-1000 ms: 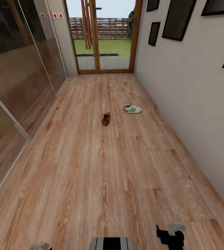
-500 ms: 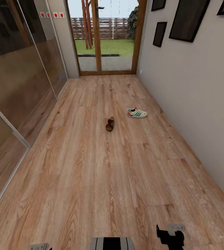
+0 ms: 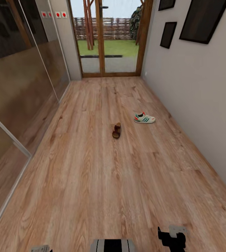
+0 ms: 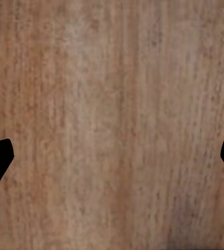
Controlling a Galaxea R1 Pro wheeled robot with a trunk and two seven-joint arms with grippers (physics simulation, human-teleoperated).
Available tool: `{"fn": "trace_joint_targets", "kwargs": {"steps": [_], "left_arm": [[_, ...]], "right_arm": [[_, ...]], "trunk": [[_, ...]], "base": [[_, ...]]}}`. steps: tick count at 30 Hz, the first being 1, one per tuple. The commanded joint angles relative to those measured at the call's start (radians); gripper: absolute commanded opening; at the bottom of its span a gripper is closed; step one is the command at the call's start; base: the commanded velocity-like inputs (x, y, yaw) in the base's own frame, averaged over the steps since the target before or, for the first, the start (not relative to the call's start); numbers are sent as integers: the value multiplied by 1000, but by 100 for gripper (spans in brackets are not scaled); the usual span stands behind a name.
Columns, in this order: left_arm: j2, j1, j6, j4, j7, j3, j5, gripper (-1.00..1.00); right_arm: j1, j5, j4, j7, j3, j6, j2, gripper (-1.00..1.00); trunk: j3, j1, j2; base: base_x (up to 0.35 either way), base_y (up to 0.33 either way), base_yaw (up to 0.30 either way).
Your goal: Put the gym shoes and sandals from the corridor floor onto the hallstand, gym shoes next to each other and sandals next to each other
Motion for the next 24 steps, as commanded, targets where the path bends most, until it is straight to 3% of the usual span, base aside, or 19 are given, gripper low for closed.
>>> {"fn": "trace_joint_targets", "kwargs": {"steps": [1, 24], "left_arm": [[0, -1, -3, 1, -5, 9, -8, 100], [0, -1, -3, 1, -5, 9, -8, 100]], "right_arm": [[-1, 11, 1, -5, -6, -3, 0, 100], [-1, 11, 1, -4, -6, -3, -3, 100]], "trunk": [[-1, 0, 0], [-1, 0, 0]], "base": [[282, 212, 0], [283, 211, 0]]}}
